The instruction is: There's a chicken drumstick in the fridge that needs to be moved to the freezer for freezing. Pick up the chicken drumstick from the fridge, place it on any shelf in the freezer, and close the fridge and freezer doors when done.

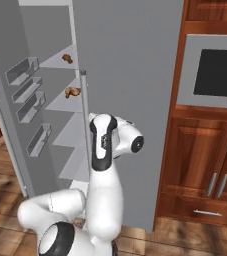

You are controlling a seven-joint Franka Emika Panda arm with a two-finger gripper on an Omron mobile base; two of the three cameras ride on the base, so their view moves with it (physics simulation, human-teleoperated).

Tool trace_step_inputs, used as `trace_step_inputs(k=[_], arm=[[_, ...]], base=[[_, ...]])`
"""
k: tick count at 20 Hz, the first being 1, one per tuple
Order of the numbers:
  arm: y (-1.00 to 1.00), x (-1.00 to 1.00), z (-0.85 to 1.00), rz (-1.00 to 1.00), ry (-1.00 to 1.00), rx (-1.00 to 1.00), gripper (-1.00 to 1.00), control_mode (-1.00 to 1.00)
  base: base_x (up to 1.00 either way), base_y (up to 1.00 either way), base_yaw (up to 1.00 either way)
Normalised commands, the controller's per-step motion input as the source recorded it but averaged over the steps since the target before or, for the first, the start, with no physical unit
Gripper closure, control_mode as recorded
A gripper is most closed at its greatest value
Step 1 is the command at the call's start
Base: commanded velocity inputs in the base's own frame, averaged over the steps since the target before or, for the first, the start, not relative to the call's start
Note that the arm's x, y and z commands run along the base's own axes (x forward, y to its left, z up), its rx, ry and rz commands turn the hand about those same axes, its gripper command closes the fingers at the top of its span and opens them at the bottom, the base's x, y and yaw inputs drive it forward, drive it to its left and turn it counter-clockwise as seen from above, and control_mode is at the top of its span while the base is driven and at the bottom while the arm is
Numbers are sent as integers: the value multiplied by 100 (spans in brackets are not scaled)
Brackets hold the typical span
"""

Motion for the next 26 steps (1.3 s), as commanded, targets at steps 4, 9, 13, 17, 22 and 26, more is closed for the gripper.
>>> trace_step_inputs(k=[4, 9, 13, 17, 22, 26], arm=[[0, -40, 76, 0, 41, -17, -100, -100], [3, -43, 80, -2, 38, -17, -100, -100], [30, -86, 18, -14, 12, -9, -100, -100], [86, -95, -4, -4, 1, -5, -100, -100], [100, -88, -34, 0, 0, -3, -100, -100], [100, -55, -5, -2, -8, -12, -100, -100]], base=[[0, 0, 0], [0, 0, 0], [0, 0, 0], [0, 0, 0], [0, 0, 0], [0, 0, 0]])
